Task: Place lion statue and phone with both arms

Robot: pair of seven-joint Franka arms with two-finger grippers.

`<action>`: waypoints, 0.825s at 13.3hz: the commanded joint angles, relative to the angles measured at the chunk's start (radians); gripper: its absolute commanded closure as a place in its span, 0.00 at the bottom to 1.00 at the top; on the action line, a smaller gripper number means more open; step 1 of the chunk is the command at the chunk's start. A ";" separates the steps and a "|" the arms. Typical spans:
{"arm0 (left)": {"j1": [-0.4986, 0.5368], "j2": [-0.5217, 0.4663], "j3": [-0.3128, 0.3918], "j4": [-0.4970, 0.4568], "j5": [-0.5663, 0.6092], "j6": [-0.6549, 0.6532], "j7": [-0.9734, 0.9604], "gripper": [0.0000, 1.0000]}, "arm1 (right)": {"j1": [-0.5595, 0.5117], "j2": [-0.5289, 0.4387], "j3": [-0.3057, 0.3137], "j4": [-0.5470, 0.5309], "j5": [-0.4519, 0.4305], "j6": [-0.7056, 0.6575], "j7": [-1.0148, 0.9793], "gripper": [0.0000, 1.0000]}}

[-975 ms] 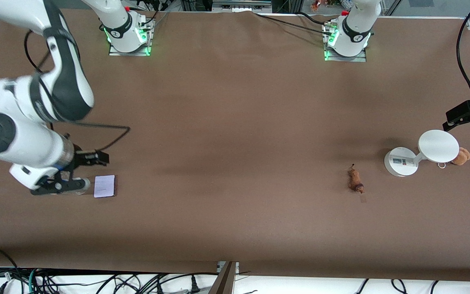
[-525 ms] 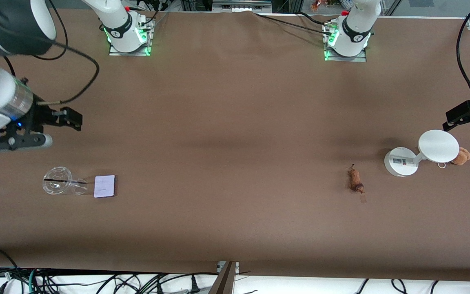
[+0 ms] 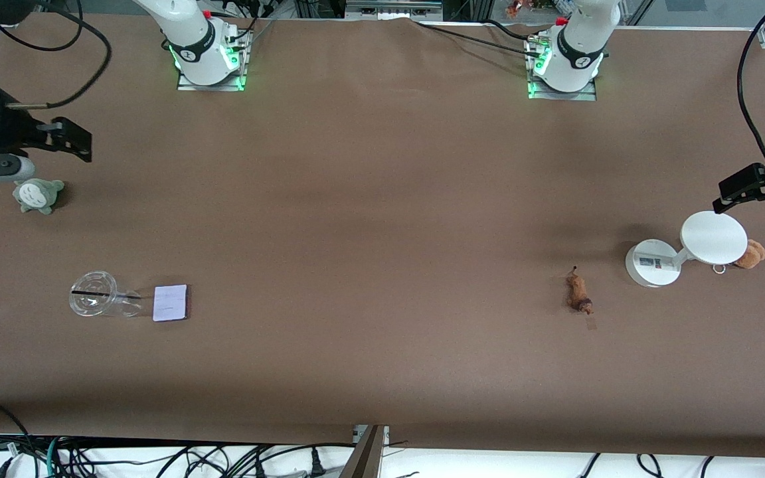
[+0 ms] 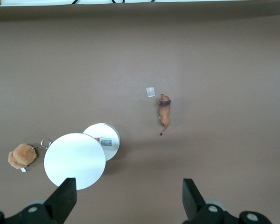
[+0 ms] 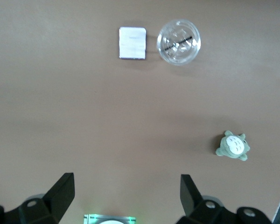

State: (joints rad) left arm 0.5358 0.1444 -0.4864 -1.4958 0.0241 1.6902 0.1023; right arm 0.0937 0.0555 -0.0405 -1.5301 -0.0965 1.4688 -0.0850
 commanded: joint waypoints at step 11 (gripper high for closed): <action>-0.005 0.027 -0.003 0.012 -0.007 -0.006 0.022 0.00 | -0.025 -0.034 -0.004 -0.021 0.116 -0.050 -0.038 0.00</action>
State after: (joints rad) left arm 0.5353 0.1600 -0.4873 -1.4959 0.0241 1.6902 0.1037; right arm 0.0806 0.0423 -0.0472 -1.5389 -0.0046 1.4115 -0.1052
